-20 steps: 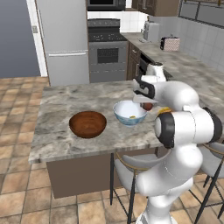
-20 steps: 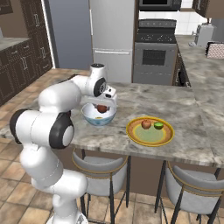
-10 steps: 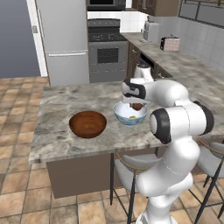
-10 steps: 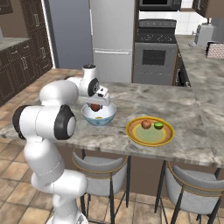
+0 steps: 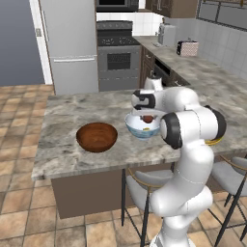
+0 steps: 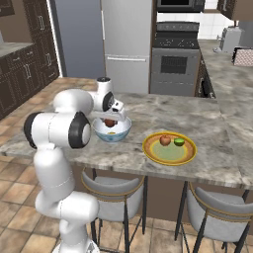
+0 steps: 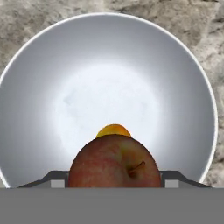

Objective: Take the fruits from the plate on the dining counter and place two fruits in each bowl.

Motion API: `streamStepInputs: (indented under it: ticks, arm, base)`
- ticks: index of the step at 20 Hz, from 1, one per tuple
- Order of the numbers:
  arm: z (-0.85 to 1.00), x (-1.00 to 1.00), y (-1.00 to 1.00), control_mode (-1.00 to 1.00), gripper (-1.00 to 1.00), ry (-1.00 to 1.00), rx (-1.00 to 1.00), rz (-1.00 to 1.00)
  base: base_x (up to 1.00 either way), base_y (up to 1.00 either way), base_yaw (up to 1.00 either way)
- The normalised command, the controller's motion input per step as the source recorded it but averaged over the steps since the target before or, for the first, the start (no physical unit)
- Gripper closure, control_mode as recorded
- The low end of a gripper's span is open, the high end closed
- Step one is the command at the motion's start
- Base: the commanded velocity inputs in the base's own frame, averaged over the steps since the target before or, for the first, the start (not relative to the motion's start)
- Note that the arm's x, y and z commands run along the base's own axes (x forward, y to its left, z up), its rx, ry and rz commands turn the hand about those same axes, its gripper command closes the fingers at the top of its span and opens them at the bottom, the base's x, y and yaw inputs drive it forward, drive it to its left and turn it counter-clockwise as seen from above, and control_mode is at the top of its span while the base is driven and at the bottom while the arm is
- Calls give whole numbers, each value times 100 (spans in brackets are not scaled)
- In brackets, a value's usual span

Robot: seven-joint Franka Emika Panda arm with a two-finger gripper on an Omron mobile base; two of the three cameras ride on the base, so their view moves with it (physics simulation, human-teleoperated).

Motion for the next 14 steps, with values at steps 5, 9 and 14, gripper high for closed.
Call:
streamStepInputs:
  ticks: [5,9,14]
  arm:
    - [-37,3,0,-100,100,0,0,0]
    - [-27,0,0,-100,100,0,0,0]
    - [-5,0,0,-100,-100,0,0,0]
  base:
    - [0,0,0]
    - [0,0,0]
    - [0,0,0]
